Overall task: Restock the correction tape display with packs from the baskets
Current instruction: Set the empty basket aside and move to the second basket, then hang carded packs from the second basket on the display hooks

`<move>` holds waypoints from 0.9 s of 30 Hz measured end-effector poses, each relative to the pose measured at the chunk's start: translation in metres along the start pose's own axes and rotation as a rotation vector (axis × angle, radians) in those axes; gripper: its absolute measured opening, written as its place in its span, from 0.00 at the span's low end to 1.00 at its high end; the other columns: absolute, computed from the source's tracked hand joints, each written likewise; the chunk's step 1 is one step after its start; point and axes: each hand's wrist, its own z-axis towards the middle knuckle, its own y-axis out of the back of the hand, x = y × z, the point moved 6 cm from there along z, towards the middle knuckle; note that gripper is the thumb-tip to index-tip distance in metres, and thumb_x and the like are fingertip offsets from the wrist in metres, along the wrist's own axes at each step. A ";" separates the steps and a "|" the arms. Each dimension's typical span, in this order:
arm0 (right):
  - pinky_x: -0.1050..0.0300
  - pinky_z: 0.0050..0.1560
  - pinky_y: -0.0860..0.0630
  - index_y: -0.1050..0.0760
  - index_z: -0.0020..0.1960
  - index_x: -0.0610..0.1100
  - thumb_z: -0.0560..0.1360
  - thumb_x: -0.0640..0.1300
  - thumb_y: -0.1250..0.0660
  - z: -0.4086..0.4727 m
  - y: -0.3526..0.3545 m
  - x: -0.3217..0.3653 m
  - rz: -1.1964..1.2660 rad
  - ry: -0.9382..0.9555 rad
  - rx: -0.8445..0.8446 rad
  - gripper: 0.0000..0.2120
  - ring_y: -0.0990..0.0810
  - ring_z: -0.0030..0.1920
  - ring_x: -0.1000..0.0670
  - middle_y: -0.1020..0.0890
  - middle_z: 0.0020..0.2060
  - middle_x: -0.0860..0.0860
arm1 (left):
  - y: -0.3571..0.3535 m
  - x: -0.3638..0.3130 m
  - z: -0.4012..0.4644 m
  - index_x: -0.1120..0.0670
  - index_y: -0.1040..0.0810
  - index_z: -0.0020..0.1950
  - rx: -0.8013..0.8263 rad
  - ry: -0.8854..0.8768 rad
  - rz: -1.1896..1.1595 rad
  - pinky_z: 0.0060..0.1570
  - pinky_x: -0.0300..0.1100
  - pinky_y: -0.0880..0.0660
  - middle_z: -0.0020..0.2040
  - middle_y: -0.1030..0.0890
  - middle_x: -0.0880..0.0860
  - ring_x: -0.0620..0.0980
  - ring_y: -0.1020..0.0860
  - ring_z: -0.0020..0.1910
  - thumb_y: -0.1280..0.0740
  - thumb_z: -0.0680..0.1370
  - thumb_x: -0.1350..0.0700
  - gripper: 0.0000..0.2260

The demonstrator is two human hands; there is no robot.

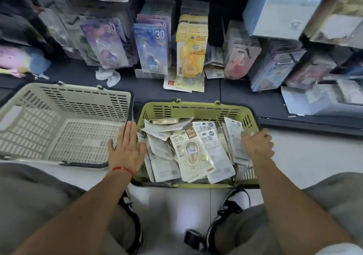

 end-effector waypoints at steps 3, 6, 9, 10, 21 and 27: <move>0.37 0.69 0.31 0.46 0.82 0.36 0.82 0.61 0.41 0.000 -0.004 -0.002 0.012 0.055 -0.009 0.39 0.31 0.71 0.31 0.33 0.74 0.34 | -0.001 0.005 0.008 0.46 0.61 0.86 -0.061 0.009 -0.015 0.82 0.63 0.49 0.86 0.60 0.46 0.52 0.57 0.86 0.53 0.86 0.40 0.31; 0.37 0.67 0.29 0.47 0.83 0.38 0.77 0.67 0.47 -0.004 -0.005 0.002 -0.026 0.098 0.025 0.44 0.29 0.69 0.30 0.31 0.72 0.33 | 0.002 0.017 0.015 0.44 0.56 0.87 -0.091 0.032 -0.057 0.80 0.65 0.43 0.87 0.55 0.44 0.56 0.51 0.86 0.51 0.86 0.39 0.30; 0.37 0.67 0.29 0.51 0.83 0.38 0.80 0.65 0.42 -0.015 -0.017 0.012 -0.071 0.163 0.033 0.44 0.30 0.69 0.31 0.33 0.74 0.34 | 0.009 0.032 0.019 0.43 0.53 0.87 -0.078 0.047 -0.100 0.78 0.65 0.40 0.86 0.54 0.43 0.56 0.49 0.85 0.50 0.86 0.39 0.30; 0.37 0.68 0.31 0.52 0.83 0.37 0.80 0.63 0.40 -0.018 -0.021 0.016 -0.085 0.161 0.038 0.44 0.32 0.71 0.31 0.35 0.75 0.35 | 0.011 0.035 0.019 0.43 0.53 0.87 -0.071 0.052 -0.112 0.78 0.66 0.40 0.86 0.54 0.43 0.56 0.49 0.85 0.49 0.86 0.39 0.30; 0.41 0.68 0.30 0.39 0.80 0.43 0.74 0.74 0.35 -0.155 -0.085 0.111 -0.316 0.643 0.133 0.47 0.30 0.72 0.40 0.30 0.73 0.43 | 0.020 0.035 0.012 0.49 0.49 0.87 -0.049 0.013 -0.184 0.82 0.59 0.47 0.87 0.53 0.46 0.54 0.51 0.86 0.53 0.81 0.37 0.35; 0.48 0.67 0.27 0.36 0.77 0.44 0.70 0.59 0.22 -0.149 -0.063 0.105 0.064 0.529 0.156 0.43 0.30 0.68 0.45 0.32 0.67 0.46 | 0.049 -0.033 -0.022 0.60 0.28 0.77 -0.338 -0.289 -0.357 0.80 0.54 0.41 0.79 0.32 0.60 0.60 0.37 0.80 0.28 0.79 0.57 0.27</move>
